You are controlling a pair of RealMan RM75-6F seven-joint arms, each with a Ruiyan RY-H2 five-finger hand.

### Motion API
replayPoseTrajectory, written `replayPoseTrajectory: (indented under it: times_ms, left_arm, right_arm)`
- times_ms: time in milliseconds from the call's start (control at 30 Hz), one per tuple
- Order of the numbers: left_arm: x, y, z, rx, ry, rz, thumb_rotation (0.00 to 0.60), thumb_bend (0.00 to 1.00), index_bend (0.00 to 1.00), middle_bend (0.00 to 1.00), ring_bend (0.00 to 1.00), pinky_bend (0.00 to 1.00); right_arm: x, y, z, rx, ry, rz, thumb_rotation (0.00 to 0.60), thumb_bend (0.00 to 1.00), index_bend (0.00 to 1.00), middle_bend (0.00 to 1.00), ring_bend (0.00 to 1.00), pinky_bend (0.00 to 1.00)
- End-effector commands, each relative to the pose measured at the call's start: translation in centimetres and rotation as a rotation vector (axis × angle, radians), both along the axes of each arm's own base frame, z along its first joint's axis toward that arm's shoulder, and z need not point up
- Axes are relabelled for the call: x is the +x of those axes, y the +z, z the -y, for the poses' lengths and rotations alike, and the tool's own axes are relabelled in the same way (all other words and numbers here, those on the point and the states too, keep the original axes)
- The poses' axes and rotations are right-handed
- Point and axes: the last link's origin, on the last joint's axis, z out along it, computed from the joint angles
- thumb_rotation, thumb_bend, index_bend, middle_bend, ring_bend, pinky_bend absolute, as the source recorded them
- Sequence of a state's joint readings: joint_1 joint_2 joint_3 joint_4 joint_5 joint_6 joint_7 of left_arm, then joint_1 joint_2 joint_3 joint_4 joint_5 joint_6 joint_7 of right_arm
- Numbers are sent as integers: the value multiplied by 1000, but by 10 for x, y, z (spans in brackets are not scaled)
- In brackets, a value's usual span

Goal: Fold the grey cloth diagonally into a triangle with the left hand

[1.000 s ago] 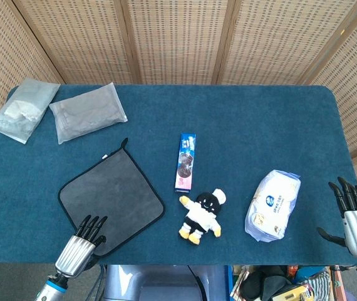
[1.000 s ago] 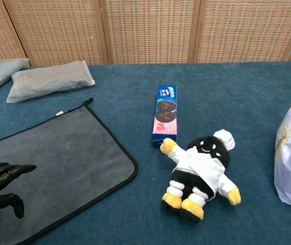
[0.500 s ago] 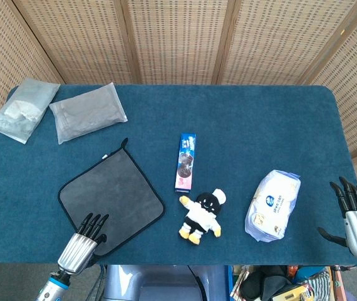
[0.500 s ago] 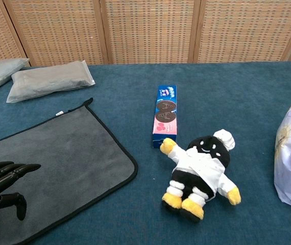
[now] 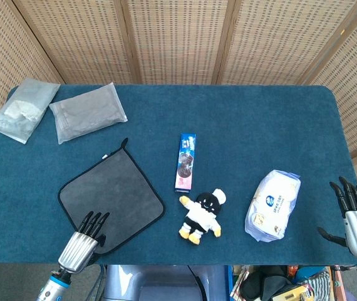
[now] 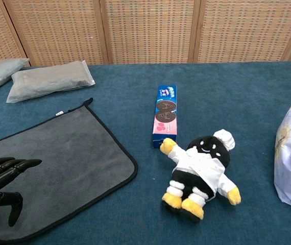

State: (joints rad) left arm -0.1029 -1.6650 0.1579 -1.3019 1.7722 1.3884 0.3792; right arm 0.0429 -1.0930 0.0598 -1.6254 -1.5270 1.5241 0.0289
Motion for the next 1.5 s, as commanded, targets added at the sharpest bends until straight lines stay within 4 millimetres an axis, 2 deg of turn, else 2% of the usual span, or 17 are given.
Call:
replayPoseTrajectory:
  times_ms: [33,167,567,767,1167,1500]
  left_arm:
    - [-1,0,-3,2,5,-1,600,413,578,0,0,0]
    - [-1,-1,-7,3,12,2,600,454,580,0,0,0]
    - [0,-3,-12,8,18,28,600,470,606,0,0,0]
    - [10,4,-28,61,-5,61,600,471,621,0,0,0]
    - [30,23,-92,164,-37,43,600,470,648,0,0,0]
    - [47,13,-146,168,-57,-19,600,470,662,0,0,0]
  right_arm:
    - [0,0,0,1,2,1,600,0,0,0,0,0]
    - [0,-1,0,4,0,-1,600,0,0,0,0,0]
    - [0,-1,0,1,1,0,600,0,0,0,0,0]
    - [0,-1,0,5,2,0,600,0,0,0,0,0]
    - [-1,-3,1,11,-4,2,600,0,0,0,0,0]
    - [-7,-5,5,18,-25,5,600,0,0,0,0,0]
